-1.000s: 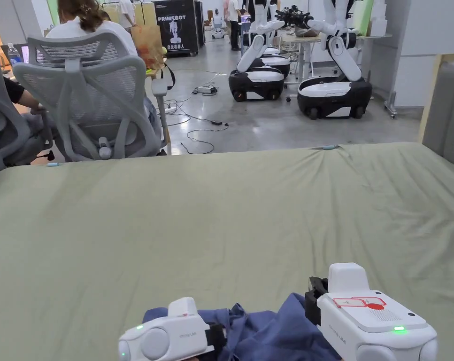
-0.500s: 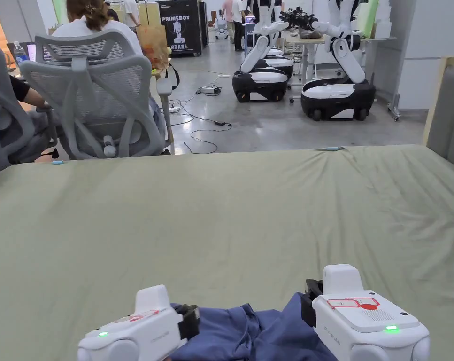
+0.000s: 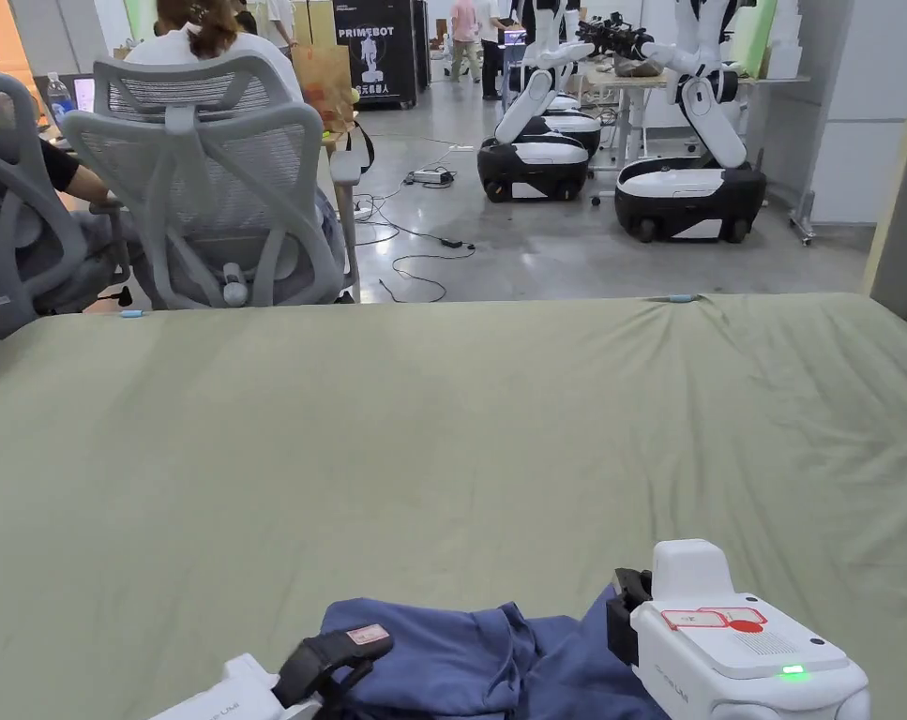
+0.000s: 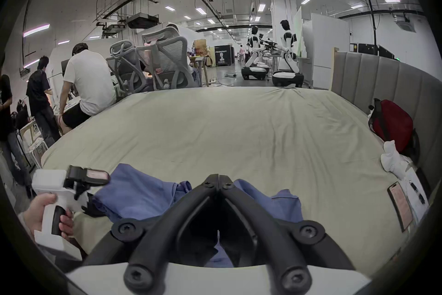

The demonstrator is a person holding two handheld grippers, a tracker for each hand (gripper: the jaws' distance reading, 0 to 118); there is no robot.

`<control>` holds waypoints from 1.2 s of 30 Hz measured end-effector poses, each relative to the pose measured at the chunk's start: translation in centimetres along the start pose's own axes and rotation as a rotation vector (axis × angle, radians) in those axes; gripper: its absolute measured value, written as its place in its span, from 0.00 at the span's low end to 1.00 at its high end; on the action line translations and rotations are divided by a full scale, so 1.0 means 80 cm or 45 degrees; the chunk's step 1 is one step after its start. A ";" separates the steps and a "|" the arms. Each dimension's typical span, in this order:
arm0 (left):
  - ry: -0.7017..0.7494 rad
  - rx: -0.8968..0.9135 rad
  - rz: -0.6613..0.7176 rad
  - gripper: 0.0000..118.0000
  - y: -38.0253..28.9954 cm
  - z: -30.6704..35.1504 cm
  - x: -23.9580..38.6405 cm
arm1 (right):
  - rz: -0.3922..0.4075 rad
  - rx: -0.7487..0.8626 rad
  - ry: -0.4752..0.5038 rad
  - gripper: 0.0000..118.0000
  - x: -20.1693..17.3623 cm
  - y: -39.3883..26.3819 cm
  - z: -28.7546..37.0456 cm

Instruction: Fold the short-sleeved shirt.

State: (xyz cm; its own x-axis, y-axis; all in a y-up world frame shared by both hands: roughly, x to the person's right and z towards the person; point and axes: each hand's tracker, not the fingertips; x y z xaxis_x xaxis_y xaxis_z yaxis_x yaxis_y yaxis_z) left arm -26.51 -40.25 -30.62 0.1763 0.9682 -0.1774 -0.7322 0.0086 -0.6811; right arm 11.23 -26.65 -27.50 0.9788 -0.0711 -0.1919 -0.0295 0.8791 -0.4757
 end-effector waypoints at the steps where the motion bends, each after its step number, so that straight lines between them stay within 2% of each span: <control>1: 0.020 -0.005 0.000 0.55 -0.006 -0.013 0.000 | -0.001 -0.001 -0.008 0.00 0.003 0.000 0.001; 2: 0.117 0.048 -0.080 0.42 -0.012 -0.023 0.004 | -0.004 -0.002 -0.016 0.00 0.008 0.000 0.002; 3: 0.206 0.111 -0.134 0.22 -0.018 -0.031 0.009 | -0.008 -0.003 -0.026 0.00 0.012 -0.001 0.003; 4: 0.278 0.175 -0.139 0.14 -0.019 -0.032 0.009 | -0.009 -0.006 -0.037 0.00 0.016 -0.001 0.004; 6: 0.232 0.217 -0.173 0.13 -0.017 -0.020 0.016 | -0.012 -0.011 -0.055 0.00 0.024 -0.002 0.005; 9: 0.407 0.329 -0.530 0.12 -0.005 0.012 0.043 | -0.026 -0.012 -0.074 0.00 0.034 -0.003 0.005; 13: 0.579 0.422 -0.822 0.12 0.015 0.057 0.078 | -0.030 -0.014 -0.076 0.00 0.035 -0.005 0.003; 16: 0.711 0.443 -1.220 0.12 -0.008 0.060 0.122 | -0.040 -0.015 -0.071 0.00 0.036 -0.008 0.003; 20: 0.717 0.423 -1.711 0.12 -0.087 0.011 0.176 | -0.058 -0.022 -0.088 0.00 0.048 -0.012 0.006; 23: 0.686 0.264 -1.940 0.11 -0.153 -0.050 0.197 | -0.065 -0.025 -0.105 0.00 0.059 -0.016 0.015; 26: 0.787 0.034 -2.219 0.11 -0.222 -0.119 0.180 | -0.073 -0.032 -0.125 0.00 0.073 -0.019 0.026; 28: 0.916 -0.099 -2.369 0.10 -0.251 -0.154 0.154 | -0.070 -0.030 -0.141 0.00 0.080 -0.022 0.031; 30: 1.031 -0.122 -2.476 0.10 -0.271 -0.181 0.133 | -0.061 -0.030 -0.155 0.00 0.087 -0.024 0.035; 31: 1.056 -0.147 -2.487 0.11 -0.271 -0.187 0.128 | -0.062 -0.030 -0.154 0.00 0.090 -0.024 0.036; 32: 1.046 -0.166 -2.461 0.16 -0.269 -0.190 0.129 | -0.066 -0.031 -0.153 0.00 0.092 -0.024 0.037; 33: 1.021 -0.175 -2.432 0.28 -0.268 -0.187 0.136 | -0.068 -0.032 -0.148 0.00 0.093 -0.024 0.038; 34: 0.972 -0.173 -2.394 0.51 -0.267 -0.180 0.146 | -0.068 -0.033 -0.136 0.00 0.094 -0.023 0.039; 35: 0.906 -0.164 -2.344 0.69 -0.263 -0.170 0.160 | -0.065 -0.033 -0.125 0.00 0.095 -0.023 0.039; 36: 0.820 -0.151 -2.249 0.79 -0.256 -0.155 0.182 | -0.058 -0.031 -0.120 0.00 0.094 -0.023 0.039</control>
State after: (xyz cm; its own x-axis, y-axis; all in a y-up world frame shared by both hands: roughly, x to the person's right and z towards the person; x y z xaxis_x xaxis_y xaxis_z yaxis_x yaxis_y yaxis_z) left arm -0.77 -29.45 -28.06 0.7835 -0.3633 0.5042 0.5812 0.7155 -0.3876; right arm 19.29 -27.32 -25.41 0.9939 -0.0653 -0.0886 0.0120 0.8641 -0.5032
